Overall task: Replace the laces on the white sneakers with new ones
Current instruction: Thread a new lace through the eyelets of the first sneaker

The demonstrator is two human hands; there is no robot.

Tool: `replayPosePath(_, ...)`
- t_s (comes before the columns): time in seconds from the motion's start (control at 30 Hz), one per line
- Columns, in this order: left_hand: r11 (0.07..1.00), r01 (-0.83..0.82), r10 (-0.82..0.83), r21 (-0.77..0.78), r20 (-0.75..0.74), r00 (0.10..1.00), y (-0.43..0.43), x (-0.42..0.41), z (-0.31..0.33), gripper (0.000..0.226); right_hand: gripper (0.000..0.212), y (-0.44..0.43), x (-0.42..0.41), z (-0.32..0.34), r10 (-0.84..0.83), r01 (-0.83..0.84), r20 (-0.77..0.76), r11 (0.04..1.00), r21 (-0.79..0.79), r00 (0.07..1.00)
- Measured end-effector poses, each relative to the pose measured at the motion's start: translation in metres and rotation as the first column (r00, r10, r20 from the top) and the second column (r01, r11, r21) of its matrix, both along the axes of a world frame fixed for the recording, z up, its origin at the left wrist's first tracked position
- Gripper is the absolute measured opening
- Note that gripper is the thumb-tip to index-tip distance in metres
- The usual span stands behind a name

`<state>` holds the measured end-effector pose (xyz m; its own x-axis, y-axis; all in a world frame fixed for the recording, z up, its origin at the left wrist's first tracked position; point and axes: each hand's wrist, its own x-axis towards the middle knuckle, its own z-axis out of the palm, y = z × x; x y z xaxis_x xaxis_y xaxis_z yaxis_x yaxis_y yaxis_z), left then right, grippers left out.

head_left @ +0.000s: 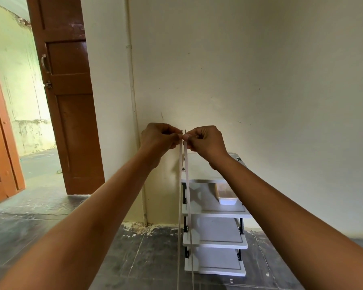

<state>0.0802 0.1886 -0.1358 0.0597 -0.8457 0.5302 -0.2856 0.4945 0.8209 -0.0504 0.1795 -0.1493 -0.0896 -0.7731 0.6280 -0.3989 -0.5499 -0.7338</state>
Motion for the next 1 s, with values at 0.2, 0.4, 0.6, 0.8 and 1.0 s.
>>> replayPosePath(0.2,0.999,0.023,-0.023,0.031,-0.018,1.000,-0.001,0.001,-0.007,0.008,0.014,0.001,-0.001,-0.005,0.042,-0.044,0.024,0.996,0.073,0.999)
replayPosePath(0.4,0.981,0.050,-0.051,0.185,0.002,0.999,-0.006,0.005,-0.047,0.015,0.008,0.008,0.004,-0.045,0.175,-0.266,0.255,0.883,0.387,0.951)
replayPosePath(0.6,0.952,0.018,-0.032,0.306,0.041,0.999,-0.019,0.012,-0.128,0.007,0.020,0.016,0.017,-0.134,0.305,-0.498,0.394,0.572,0.652,0.867)
replayPosePath(0.8,0.881,0.004,-0.048,0.473,0.082,0.996,-0.040,0.014,-0.235,0.007,0.030,0.005,0.000,-0.230,0.374,-0.343,0.212,0.327,0.881,0.903)
replayPosePath(1.0,0.829,0.006,-0.111,0.559,0.154,0.982,-0.050,0.008,-0.328,0.011,0.020,-0.011,-0.021,-0.323,0.243,-0.191,0.119,0.296,0.936,0.963)
